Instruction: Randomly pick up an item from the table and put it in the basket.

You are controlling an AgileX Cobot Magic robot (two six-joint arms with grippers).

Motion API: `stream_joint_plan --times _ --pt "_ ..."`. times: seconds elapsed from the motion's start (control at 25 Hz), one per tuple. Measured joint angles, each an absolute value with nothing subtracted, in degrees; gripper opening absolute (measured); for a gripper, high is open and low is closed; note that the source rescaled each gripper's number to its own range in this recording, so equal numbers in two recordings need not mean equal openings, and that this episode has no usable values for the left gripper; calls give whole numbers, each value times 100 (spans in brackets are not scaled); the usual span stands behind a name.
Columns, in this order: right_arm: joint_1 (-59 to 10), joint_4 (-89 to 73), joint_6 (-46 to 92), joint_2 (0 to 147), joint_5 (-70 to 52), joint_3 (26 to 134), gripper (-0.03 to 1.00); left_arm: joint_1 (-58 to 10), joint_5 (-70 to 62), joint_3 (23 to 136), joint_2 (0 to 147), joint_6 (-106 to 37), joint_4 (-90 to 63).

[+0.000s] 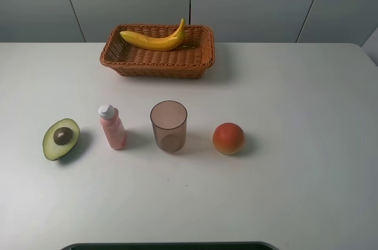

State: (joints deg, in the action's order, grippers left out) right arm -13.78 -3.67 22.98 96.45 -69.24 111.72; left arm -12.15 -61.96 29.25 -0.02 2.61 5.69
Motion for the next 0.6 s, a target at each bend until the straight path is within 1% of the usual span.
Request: stream_joint_plan --times 0.12,0.36,0.6 --pt "-953 -367 2149 8816 -6950 10382 97 -1215 -6196 2925 -2 261 569" --pt "-324 -341 1880 6732 -6977 8221 97 -1215 -6196 2925 -2 261 569" --pt "-71 -58 1498 4561 -7012 6463 97 -1215 -6196 2925 -2 261 569"
